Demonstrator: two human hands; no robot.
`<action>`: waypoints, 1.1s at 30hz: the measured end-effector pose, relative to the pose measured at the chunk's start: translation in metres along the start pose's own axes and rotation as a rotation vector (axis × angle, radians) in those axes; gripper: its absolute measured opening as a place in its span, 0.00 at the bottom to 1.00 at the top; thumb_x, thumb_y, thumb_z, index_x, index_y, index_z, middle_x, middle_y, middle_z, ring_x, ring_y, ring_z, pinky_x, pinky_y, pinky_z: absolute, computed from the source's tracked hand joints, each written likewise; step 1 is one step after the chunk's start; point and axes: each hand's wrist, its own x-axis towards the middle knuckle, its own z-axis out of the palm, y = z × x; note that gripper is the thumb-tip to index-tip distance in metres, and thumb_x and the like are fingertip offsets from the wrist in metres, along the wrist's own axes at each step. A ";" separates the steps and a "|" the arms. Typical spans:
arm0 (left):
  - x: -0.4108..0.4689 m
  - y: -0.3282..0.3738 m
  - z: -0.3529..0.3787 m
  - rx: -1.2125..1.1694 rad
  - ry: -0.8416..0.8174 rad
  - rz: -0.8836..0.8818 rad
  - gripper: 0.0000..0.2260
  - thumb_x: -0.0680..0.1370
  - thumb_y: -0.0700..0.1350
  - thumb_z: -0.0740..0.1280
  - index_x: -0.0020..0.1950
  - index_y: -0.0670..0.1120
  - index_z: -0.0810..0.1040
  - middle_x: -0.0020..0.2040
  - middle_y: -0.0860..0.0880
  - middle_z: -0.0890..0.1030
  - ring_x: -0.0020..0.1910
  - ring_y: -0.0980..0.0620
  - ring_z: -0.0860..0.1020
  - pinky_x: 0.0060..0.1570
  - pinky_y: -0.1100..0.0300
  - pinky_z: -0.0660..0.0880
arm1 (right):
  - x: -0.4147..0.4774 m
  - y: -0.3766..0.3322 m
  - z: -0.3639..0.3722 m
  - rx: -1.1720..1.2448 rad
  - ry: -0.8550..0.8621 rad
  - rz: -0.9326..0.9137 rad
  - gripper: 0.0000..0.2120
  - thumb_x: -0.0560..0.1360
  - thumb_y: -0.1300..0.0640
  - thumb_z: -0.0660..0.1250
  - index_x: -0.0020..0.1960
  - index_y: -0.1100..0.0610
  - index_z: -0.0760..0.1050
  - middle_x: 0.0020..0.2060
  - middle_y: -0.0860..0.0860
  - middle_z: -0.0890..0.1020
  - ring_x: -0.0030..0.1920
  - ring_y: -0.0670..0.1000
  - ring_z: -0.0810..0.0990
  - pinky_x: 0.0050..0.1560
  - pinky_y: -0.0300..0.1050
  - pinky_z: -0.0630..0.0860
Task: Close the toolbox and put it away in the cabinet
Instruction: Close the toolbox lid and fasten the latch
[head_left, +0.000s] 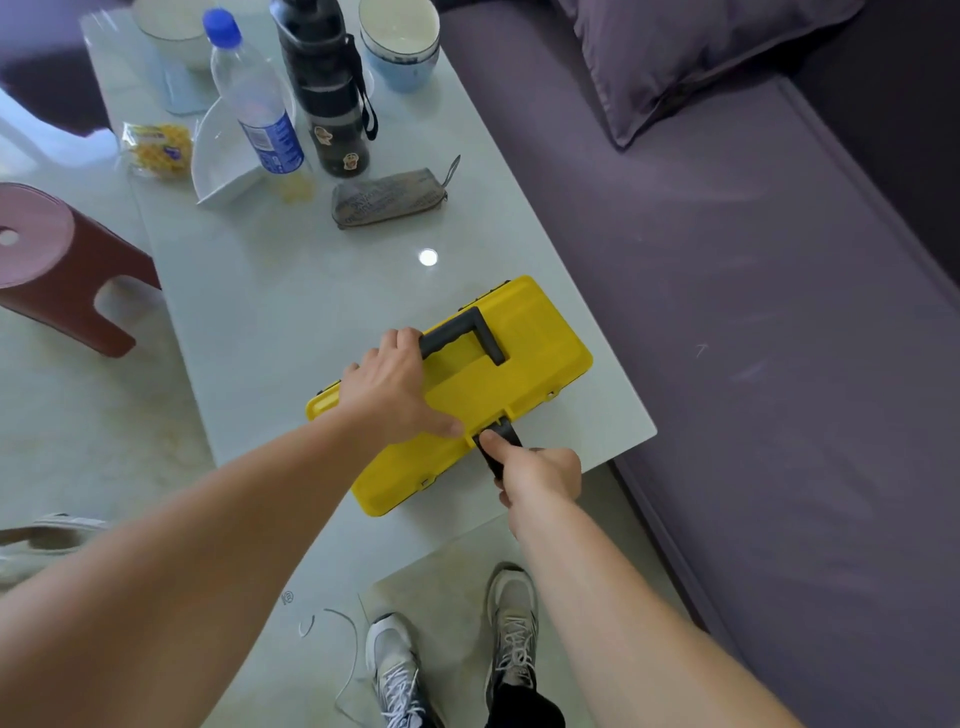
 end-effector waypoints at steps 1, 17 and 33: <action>0.000 0.000 0.000 -0.003 -0.002 -0.002 0.53 0.54 0.65 0.78 0.71 0.47 0.58 0.64 0.47 0.70 0.61 0.43 0.72 0.56 0.47 0.72 | -0.001 -0.002 0.002 0.013 0.007 0.014 0.26 0.59 0.52 0.82 0.46 0.66 0.77 0.42 0.64 0.84 0.36 0.61 0.78 0.38 0.54 0.78; 0.002 -0.002 0.000 -0.020 -0.006 -0.003 0.53 0.54 0.64 0.78 0.71 0.47 0.58 0.65 0.47 0.70 0.61 0.43 0.72 0.57 0.45 0.72 | -0.003 -0.007 0.018 0.409 -0.311 0.053 0.08 0.71 0.72 0.63 0.50 0.70 0.75 0.47 0.66 0.80 0.44 0.62 0.79 0.53 0.57 0.79; -0.006 0.049 -0.032 -0.502 -0.149 -0.081 0.05 0.76 0.42 0.66 0.50 0.43 0.75 0.41 0.43 0.78 0.33 0.48 0.76 0.32 0.60 0.70 | -0.027 -0.016 -0.023 -0.047 -0.264 -0.375 0.17 0.74 0.66 0.58 0.44 0.42 0.71 0.41 0.40 0.70 0.39 0.43 0.72 0.37 0.32 0.67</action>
